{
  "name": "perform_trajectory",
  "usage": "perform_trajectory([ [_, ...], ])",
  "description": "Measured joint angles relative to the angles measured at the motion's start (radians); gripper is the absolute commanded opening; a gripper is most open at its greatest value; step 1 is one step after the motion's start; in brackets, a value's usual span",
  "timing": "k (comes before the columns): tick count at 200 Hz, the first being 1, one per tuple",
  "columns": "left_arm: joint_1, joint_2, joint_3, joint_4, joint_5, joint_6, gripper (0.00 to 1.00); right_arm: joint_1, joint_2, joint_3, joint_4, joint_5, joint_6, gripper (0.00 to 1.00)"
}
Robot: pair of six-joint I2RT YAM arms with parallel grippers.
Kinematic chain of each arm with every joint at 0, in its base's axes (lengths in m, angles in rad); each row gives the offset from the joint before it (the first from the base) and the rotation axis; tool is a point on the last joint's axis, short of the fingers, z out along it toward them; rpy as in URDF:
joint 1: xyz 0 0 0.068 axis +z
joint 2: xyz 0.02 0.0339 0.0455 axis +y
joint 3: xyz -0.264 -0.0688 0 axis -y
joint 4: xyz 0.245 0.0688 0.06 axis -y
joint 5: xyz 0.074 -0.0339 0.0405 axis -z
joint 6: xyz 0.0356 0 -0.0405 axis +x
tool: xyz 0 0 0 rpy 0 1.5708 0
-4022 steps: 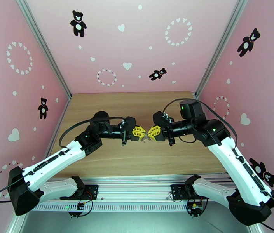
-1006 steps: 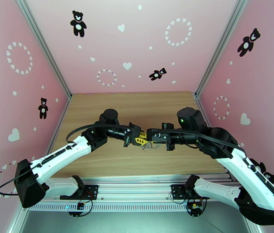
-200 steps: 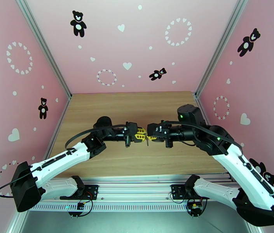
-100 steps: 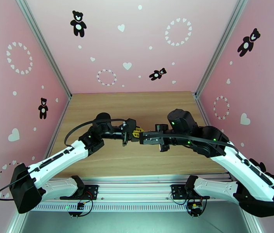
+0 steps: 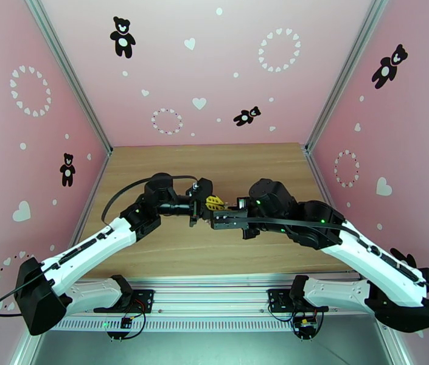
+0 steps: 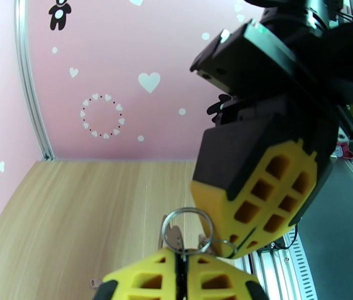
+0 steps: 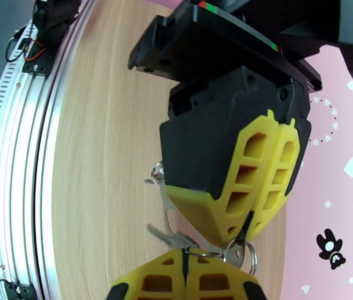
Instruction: Remove the keys from the keyring
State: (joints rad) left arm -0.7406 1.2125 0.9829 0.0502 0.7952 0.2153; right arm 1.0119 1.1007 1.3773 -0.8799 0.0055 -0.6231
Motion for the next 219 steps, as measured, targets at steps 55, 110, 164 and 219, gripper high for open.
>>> perform_trajectory([
  [55,-0.052,-0.023,0.056,-0.055,-0.098,0.066,0.06,-0.011,-0.034,0.002,0.068,-0.041,0.068,0.0],
  [110,-0.052,-0.039,0.054,-0.138,-0.158,0.057,0.02,-0.063,-0.012,-0.022,0.085,-0.118,0.076,0.0],
  [164,-0.026,-0.108,-0.008,0.015,-0.172,-0.105,0.0,-0.27,-0.031,-0.047,0.148,-0.439,0.109,0.0],
  [219,0.012,-0.114,-0.018,0.053,-0.258,-0.24,0.0,-0.346,-0.067,-0.14,0.22,-0.591,0.183,0.0],
])
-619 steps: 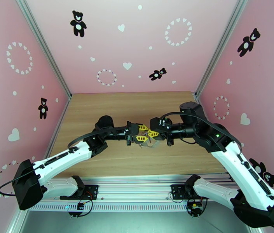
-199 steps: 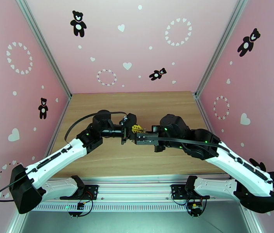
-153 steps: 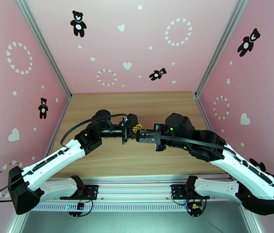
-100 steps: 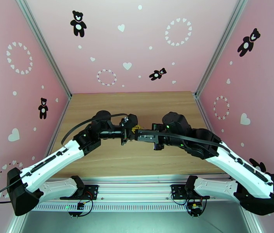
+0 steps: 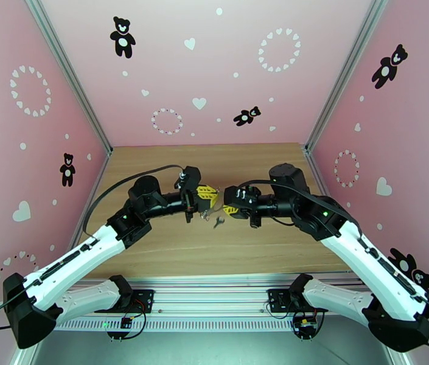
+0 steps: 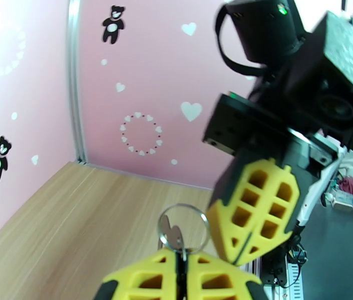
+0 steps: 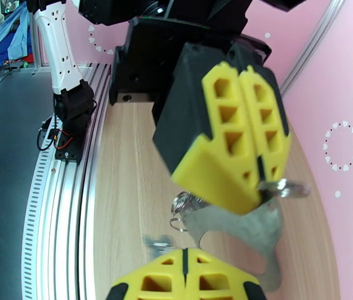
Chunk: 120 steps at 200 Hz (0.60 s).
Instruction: Remove the keys from the keyring
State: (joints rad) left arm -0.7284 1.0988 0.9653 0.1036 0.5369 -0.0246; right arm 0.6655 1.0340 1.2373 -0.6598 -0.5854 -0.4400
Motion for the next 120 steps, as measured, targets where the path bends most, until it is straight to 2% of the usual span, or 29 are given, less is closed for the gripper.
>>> perform_trajectory([
  [29,0.084,0.023,-0.036,0.009,-0.099,-0.139,0.0,-0.058,-0.06,-0.228,0.162,0.002,0.227,0.0],
  [53,0.175,0.075,-0.173,0.07,-0.174,-0.265,0.0,-0.061,-0.016,-0.408,0.294,0.04,0.423,0.0],
  [86,0.249,0.179,-0.326,0.103,-0.237,-0.394,0.0,-0.116,-0.003,-0.507,0.352,0.156,0.629,0.0],
  [103,0.293,0.207,-0.384,0.14,-0.267,-0.458,0.0,-0.165,0.006,-0.521,0.402,0.192,0.716,0.14],
  [114,0.307,0.214,-0.413,0.16,-0.305,-0.495,0.0,-0.187,0.013,-0.536,0.423,0.22,0.765,0.27],
  [120,0.311,0.214,-0.432,0.178,-0.327,-0.515,0.01,-0.195,0.019,-0.544,0.426,0.237,0.784,0.3],
])
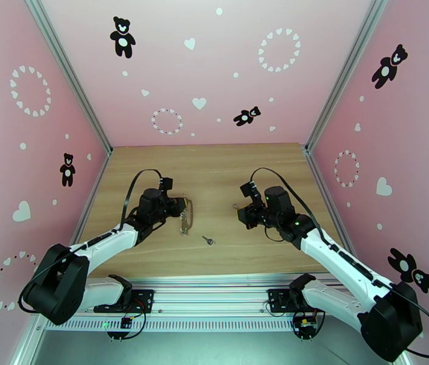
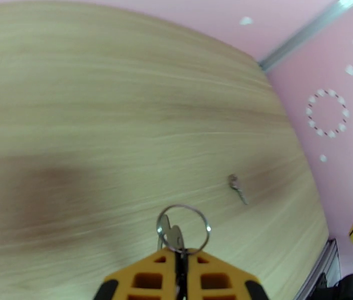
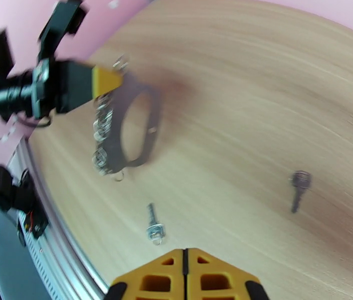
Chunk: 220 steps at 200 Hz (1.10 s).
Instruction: Remove the keys from the keyring
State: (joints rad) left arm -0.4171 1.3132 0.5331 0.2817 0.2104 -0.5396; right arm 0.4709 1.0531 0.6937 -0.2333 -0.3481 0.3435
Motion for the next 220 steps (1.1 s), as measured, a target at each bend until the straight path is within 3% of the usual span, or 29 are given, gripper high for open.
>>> perform_trajectory([
  [11,0.012,0.001,-0.025,0.031,-0.018,-0.032,0.11,-0.01,0.016,-0.006,-0.002,0.024,0.025,0.33],
  [29,0.036,0.017,-0.024,0.028,-0.045,-0.055,0.42,-0.032,0.041,-0.011,-0.004,0.06,0.047,0.45],
  [47,0.047,0.032,0.014,-0.077,-0.121,-0.029,0.72,-0.076,0.042,-0.016,-0.019,0.12,0.071,0.64],
  [64,0.048,0.037,0.092,-0.237,-0.219,0.001,0.98,-0.147,0.043,-0.01,-0.041,0.178,0.063,0.74],
  [94,0.057,-0.066,0.164,-0.43,-0.448,0.088,0.98,-0.259,0.088,0.009,-0.028,0.399,0.008,0.91],
  [99,0.068,-0.099,0.164,-0.454,-0.485,0.105,0.99,-0.281,0.106,0.007,-0.008,0.425,-0.004,0.98],
  [119,0.166,-0.207,0.156,-0.481,-0.603,0.188,0.99,-0.382,0.217,-0.002,0.102,0.491,-0.06,0.99],
  [138,0.241,-0.28,0.054,-0.344,-0.697,0.296,0.99,-0.41,0.289,-0.031,0.227,0.507,-0.128,0.99],
  [157,0.291,-0.295,-0.139,-0.087,-0.673,0.359,0.98,-0.409,0.351,-0.088,0.409,0.474,-0.204,0.99],
  [174,0.346,-0.195,-0.277,0.133,-0.612,0.401,0.98,-0.415,0.397,-0.137,0.536,0.396,-0.262,0.99],
  [205,0.365,0.052,-0.299,0.444,-0.5,0.482,0.98,-0.441,0.441,-0.248,0.812,0.265,-0.315,0.99],
  [220,0.372,0.16,-0.283,0.571,-0.441,0.514,0.98,-0.45,0.465,-0.274,0.867,0.257,-0.315,0.99],
])
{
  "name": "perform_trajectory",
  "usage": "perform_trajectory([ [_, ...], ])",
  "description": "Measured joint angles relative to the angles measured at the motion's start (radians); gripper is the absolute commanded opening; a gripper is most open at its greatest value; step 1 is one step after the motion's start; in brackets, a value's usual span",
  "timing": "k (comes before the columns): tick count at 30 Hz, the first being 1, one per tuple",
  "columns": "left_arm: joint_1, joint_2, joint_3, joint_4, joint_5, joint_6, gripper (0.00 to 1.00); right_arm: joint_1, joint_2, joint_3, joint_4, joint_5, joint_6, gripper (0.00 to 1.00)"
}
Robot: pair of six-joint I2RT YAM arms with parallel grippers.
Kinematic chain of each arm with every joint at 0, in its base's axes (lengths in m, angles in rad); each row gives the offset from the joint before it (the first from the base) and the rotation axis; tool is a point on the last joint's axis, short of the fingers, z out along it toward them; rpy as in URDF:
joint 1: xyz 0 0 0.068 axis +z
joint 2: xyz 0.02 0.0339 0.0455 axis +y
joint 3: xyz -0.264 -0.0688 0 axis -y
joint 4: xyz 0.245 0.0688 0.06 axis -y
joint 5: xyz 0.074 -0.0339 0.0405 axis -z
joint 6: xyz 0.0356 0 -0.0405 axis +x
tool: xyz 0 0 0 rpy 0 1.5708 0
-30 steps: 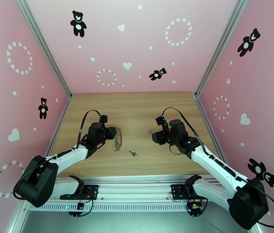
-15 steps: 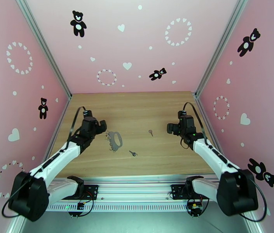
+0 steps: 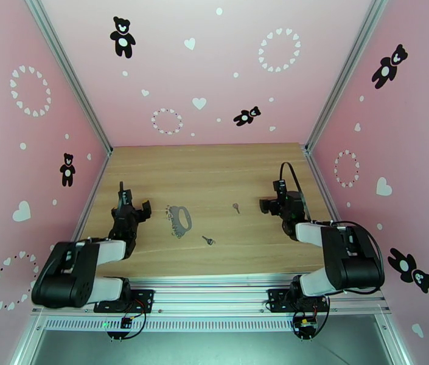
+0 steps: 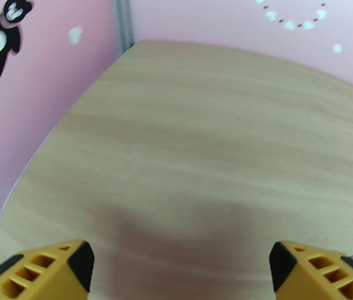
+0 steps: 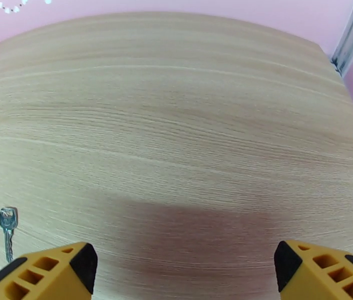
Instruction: Remove the keys from the keyring
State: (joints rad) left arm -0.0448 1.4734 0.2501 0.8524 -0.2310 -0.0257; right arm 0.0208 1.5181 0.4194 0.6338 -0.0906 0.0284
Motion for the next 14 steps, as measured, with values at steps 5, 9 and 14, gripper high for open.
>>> perform_trajectory([
  [5,0.03,0.056,0.09,0.017,0.011,-0.005,0.99,-0.002,0.01,-0.001,0.073,0.037,0.01,0.99],
  [9,0.035,0.056,0.103,0.038,0.011,-0.008,0.98,-0.002,0.01,-0.001,0.096,0.047,0.014,0.99],
  [14,0.035,0.056,0.105,0.032,0.019,-0.007,0.99,0.004,0.011,-0.001,0.104,0.055,0.014,0.99],
])
